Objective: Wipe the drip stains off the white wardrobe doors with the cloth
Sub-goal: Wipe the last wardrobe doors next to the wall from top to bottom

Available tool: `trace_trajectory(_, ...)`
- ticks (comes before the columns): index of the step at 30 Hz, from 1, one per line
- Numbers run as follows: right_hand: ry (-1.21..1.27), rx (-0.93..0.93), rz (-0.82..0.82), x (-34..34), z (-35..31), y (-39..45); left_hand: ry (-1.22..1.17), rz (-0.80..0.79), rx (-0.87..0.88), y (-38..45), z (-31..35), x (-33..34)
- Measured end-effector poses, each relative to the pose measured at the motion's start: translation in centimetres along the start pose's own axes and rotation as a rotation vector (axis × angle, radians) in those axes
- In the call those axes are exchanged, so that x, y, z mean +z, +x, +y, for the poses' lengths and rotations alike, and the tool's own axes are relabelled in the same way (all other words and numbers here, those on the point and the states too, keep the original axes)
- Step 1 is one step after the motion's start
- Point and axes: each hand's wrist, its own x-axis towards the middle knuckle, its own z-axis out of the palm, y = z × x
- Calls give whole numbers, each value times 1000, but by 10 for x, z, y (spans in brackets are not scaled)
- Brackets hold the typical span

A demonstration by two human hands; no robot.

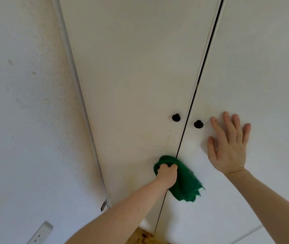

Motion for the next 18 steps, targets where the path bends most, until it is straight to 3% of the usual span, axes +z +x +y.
trace_trajectory(5,37,23,-44,-8,-5,2,-154,133,391,-25,60,-25)
trace_trajectory(9,67,35,-53,-16,-9,5,-118,232,608,-35,94,-40)
trace_trajectory(14,84,42,-67,-20,-11,6,-47,339,661,-26,88,-39)
trace_trajectory(18,77,47,-68,-17,-9,5,94,405,529,-3,54,-35)
